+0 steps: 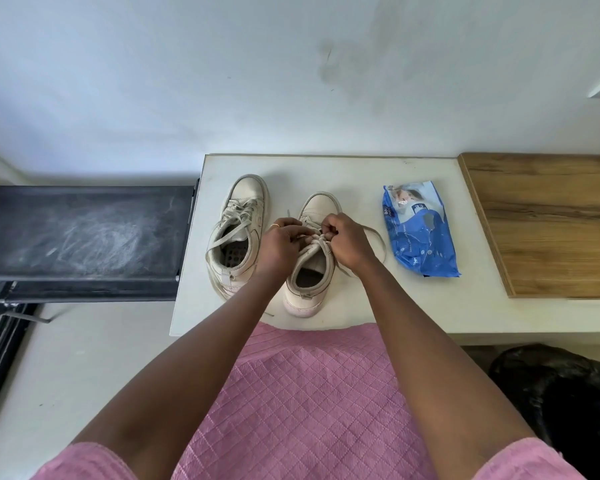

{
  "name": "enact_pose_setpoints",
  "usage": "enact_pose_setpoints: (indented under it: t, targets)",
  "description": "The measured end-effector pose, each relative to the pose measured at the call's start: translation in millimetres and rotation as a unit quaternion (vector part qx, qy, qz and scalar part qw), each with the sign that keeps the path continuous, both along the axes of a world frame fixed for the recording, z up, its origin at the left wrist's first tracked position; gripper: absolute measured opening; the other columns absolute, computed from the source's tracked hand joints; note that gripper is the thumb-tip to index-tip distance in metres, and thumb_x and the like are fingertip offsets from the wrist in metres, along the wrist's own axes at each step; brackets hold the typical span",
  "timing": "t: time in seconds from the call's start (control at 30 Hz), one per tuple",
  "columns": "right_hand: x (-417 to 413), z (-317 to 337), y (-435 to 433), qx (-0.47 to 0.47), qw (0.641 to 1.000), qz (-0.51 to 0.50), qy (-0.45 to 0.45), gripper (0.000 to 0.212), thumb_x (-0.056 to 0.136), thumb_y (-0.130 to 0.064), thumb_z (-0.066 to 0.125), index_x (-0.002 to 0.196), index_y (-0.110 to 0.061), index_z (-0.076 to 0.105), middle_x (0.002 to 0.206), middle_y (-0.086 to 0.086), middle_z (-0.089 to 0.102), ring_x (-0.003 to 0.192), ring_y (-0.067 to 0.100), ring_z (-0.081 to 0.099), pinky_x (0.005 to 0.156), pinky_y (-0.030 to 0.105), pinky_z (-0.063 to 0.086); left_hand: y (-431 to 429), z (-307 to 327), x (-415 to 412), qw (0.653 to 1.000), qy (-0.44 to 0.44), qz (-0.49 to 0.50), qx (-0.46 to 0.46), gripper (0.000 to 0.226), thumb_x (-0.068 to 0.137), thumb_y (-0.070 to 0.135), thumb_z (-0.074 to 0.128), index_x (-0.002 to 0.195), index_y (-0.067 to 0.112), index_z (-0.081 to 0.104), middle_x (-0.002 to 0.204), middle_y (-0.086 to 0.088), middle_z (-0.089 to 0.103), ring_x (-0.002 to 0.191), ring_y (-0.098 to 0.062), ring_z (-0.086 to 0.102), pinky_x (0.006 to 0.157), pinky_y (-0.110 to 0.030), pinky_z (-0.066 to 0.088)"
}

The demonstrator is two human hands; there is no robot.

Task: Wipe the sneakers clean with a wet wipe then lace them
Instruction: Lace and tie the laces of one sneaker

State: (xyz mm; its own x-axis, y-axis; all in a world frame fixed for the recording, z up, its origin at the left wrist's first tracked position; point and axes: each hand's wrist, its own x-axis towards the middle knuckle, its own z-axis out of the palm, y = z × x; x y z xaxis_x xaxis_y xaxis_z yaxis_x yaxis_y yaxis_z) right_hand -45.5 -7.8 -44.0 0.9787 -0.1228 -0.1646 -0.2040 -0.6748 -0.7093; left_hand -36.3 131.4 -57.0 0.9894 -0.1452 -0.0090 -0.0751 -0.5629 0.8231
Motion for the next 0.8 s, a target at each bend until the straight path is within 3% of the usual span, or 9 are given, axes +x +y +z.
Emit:
enact_pose_setpoints:
  t: [0.13,0.23,0.4,0.57,0.7,0.8]
  targets:
    - [1.1,-2.6,2.1,0.104,0.994,-0.032,0.022,0.032,0.078,0.012,0.035,0.072,-0.016,0.048,0.081,0.003,0.048,0.078,0.018,0.041,0.069,0.028,0.033,-3.1,-0.4,-3.3,1.0,0.002,0.018,-0.003,0.015,0.082,0.009,0.069,0.095,0.011,0.075,0.102,0.004,0.056,0.09,-0.007,0.053,0.072,0.003,0.029]
    - [-1.1,-5.5,3.6,0.159,0.984,-0.076,0.031,0.038,0.078,0.012,0.034,0.067,-0.022,0.047,0.075,-0.003,0.046,0.074,0.016,0.04,0.067,0.029,0.032,-3.9,2.2,-3.8,1.0,-0.012,0.006,0.009,0.014,0.081,0.009,0.07,0.094,0.009,0.075,0.104,0.0,0.057,0.094,-0.013,0.057,0.079,-0.009,0.034]
    - [0.0,1.6,4.8,0.082,0.995,-0.061,0.02,0.016,0.089,0.0,0.051,0.094,-0.009,0.062,0.091,0.002,0.06,0.085,0.017,0.053,0.075,0.027,0.041,-5.6,11.0,4.3,0.984,-0.056,-0.075,0.15,0.012,0.085,0.015,0.063,0.096,0.014,0.066,0.125,-0.002,0.046,0.08,-0.025,0.061,0.072,-0.037,0.05]
    - [-0.5,-1.7,2.3,0.1,0.991,-0.091,0.008,0.008,0.086,-0.009,0.062,0.086,-0.017,0.058,0.086,0.002,0.064,0.085,0.023,0.06,0.076,0.037,0.049,-6.0,18.8,9.6,0.955,-0.047,-0.136,0.26,0.022,0.092,0.024,0.048,0.112,0.022,0.055,0.131,-0.007,0.04,0.088,-0.033,0.058,0.068,-0.033,0.04]
    - [-6.8,-2.7,-2.6,0.158,0.98,-0.122,0.011,0.018,0.085,-0.003,0.059,0.08,-0.019,0.064,0.084,0.001,0.068,0.086,0.023,0.065,0.081,0.042,0.055,-2.2,8.2,9.2,0.983,-0.045,-0.083,0.156,0.015,0.088,0.016,0.058,0.101,0.017,0.063,0.113,-0.008,0.051,0.088,-0.029,0.061,0.076,-0.037,0.049]
    - [-16.9,-1.6,-7.7,0.215,0.967,-0.136,0.005,0.024,0.082,0.006,0.061,0.079,-0.016,0.07,0.084,0.004,0.07,0.082,0.02,0.067,0.082,0.043,0.056,0.9,-2.7,5.7,0.998,-0.036,-0.031,0.042,0.012,0.082,0.004,0.065,0.092,0.005,0.071,0.105,-0.011,0.058,0.093,-0.025,0.061,0.083,-0.021,0.047]
